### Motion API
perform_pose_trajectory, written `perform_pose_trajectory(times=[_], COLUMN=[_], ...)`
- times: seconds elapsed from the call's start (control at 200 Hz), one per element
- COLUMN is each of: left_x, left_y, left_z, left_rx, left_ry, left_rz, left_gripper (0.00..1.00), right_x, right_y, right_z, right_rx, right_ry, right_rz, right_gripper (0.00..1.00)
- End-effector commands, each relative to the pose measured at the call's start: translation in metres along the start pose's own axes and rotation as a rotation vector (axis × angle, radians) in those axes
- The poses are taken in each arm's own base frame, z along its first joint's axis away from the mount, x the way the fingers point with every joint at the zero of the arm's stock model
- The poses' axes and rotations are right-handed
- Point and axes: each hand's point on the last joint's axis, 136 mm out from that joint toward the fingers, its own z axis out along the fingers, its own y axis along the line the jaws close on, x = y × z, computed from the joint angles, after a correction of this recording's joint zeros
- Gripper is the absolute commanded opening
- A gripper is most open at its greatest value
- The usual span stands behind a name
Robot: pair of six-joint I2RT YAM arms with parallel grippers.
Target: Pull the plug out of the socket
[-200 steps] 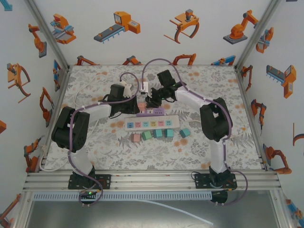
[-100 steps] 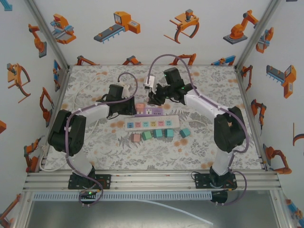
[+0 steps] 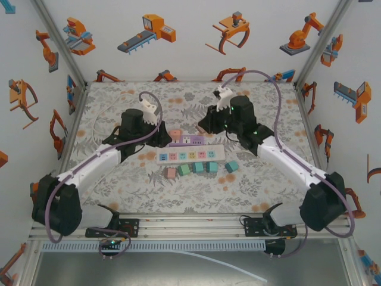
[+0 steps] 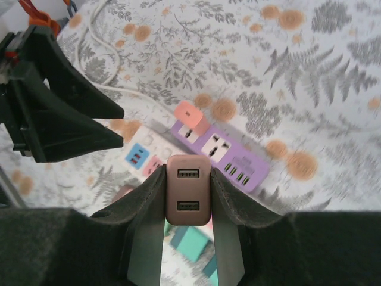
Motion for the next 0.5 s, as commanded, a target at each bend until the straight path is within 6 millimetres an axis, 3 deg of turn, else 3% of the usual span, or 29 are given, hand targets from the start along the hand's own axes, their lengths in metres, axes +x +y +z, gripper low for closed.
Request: perform_pose_trajectory(times=[0.0,0.27,0.496], left_x=[-0.001,0.021,0.051], left_y=[-0.032,-0.092,-0.12], left_z=[-0.025,-0.076,-0.097], left_rx=[0.113,0.268,0.381], left_ry=[-0.045,-0.103,-0.098], left_rz=[0.097,0.306,0.43], left_gripper=[0.5,0.53,0.61], right_x=[-0.015,0.03,0.072], right_y=[-0.002,-0.016,-0.028], right_z=[-0.024,-0.055,-0.079], right_rx=[0.032,0.079,0.155], right_ry=[-0.127,-0.151,-0.156], right_rz=[0.222,0.464,0.576], right_gripper=[0.2,0.21,0.19])
